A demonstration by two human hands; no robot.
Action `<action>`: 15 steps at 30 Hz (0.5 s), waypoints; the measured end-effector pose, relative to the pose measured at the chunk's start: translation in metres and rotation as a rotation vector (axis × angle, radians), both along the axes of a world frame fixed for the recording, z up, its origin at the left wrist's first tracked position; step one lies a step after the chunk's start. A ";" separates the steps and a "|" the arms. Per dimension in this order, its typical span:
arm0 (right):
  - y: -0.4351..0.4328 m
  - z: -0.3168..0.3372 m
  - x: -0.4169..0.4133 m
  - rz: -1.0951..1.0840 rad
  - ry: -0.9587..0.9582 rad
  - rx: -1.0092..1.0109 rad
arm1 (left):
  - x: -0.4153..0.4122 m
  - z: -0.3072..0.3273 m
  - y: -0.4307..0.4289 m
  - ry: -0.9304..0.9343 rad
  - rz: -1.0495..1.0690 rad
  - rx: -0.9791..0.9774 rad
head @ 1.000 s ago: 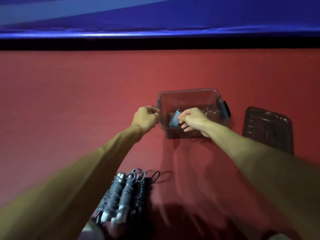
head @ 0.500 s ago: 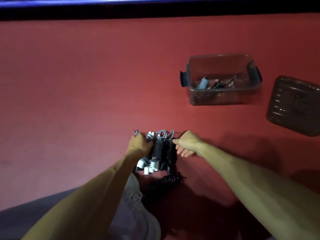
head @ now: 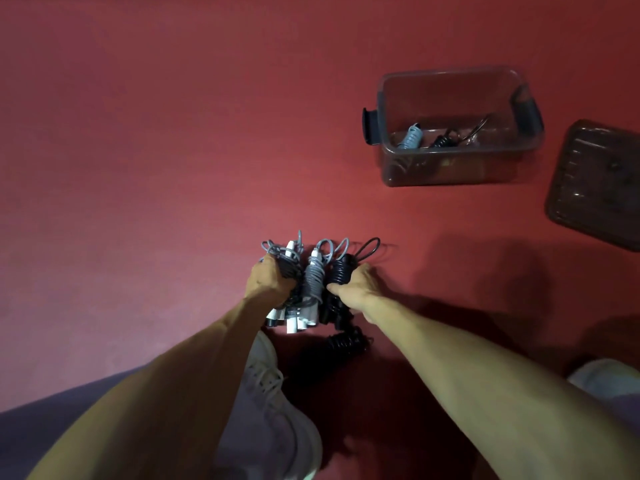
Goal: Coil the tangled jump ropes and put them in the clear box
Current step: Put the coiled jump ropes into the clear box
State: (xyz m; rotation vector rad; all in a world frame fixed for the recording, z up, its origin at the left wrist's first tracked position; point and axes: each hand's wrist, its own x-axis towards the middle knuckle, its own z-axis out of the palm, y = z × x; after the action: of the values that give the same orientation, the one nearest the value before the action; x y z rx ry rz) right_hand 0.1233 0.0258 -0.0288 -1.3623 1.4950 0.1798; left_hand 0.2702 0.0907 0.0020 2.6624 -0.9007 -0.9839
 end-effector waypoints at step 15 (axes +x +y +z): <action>-0.120 0.138 -0.083 0.027 -0.191 -0.369 | -0.054 0.106 -0.113 0.469 0.269 -0.466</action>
State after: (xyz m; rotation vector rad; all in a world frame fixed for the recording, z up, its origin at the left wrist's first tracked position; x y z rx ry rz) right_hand 0.0406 -0.0941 0.1093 -1.6413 1.3927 -0.2151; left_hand 0.2160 -0.0220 0.1084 1.9815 -0.5622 -1.1004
